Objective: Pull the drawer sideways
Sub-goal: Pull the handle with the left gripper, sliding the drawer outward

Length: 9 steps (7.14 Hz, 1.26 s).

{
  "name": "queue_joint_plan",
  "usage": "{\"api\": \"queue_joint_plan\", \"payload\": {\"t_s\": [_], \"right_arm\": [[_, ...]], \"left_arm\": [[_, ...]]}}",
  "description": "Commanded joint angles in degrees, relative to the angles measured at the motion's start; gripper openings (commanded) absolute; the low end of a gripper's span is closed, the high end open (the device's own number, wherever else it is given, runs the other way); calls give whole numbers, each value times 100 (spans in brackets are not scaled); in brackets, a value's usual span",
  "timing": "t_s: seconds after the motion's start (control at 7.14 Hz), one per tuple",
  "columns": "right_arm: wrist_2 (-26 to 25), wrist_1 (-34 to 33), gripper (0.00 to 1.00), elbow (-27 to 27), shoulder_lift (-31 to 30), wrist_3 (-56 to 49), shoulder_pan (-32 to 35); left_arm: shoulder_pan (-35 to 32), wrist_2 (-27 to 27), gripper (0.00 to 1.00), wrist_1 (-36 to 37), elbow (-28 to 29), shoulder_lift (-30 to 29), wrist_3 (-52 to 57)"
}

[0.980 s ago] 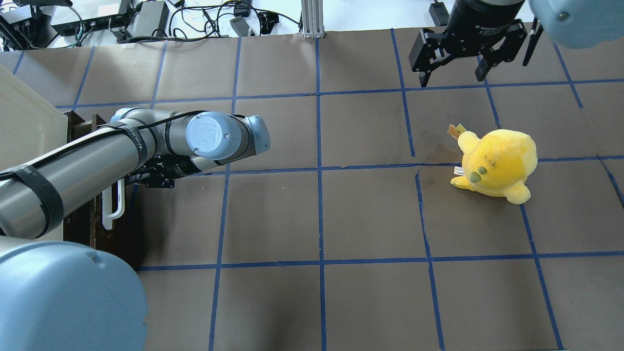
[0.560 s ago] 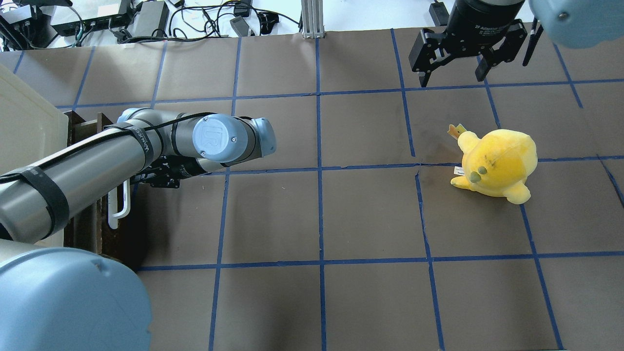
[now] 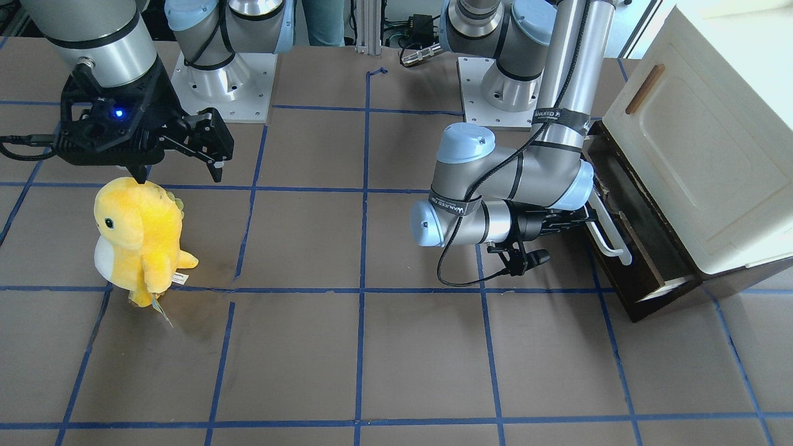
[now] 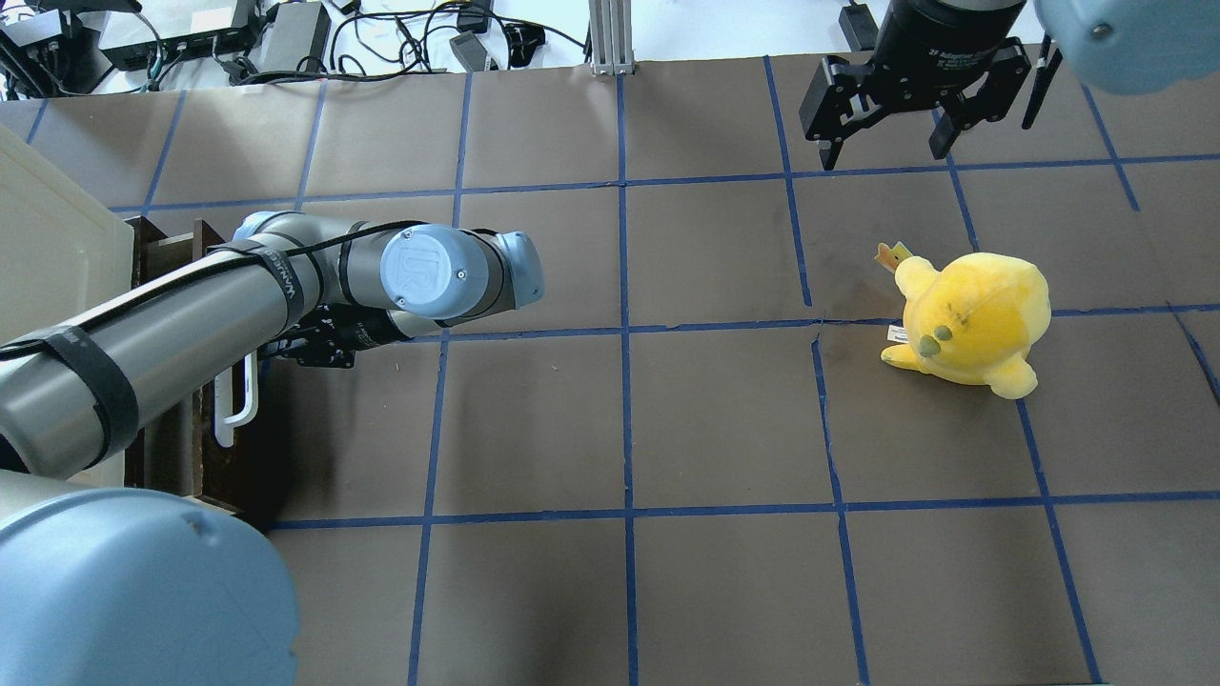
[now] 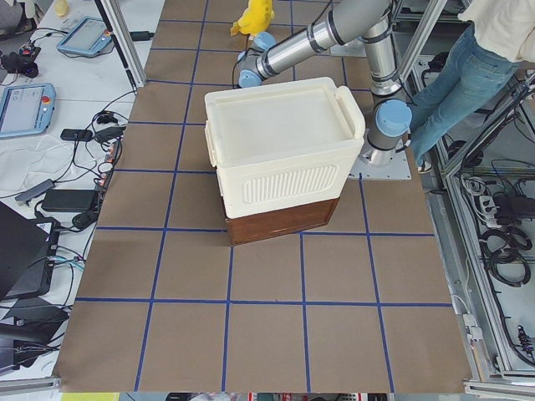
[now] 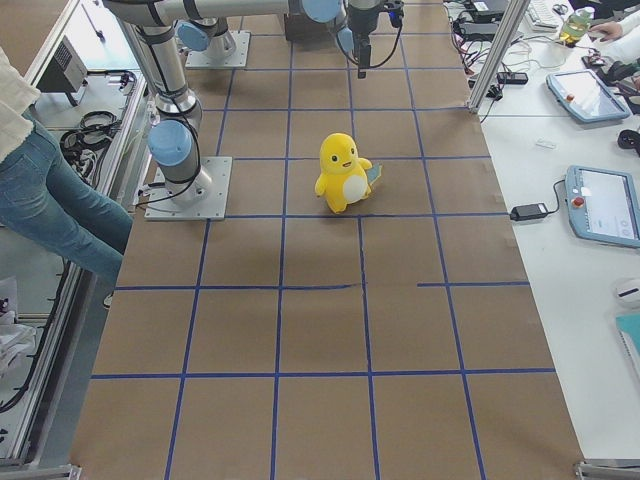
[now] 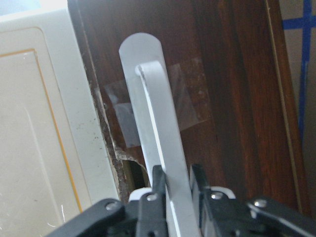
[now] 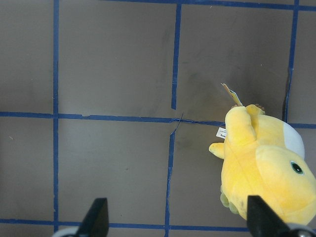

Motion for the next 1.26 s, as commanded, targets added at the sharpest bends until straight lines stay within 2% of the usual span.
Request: {"api": "queue_joint_plan", "payload": {"t_s": [0.0,1.12], "right_arm": [[3,0,100,0,0,-8,0],[-6,0,100,0,0,1,0]], "left_arm": [[-2,1,16,2,0,9,7],[-89,-25,16,46,17,26,60]]}}
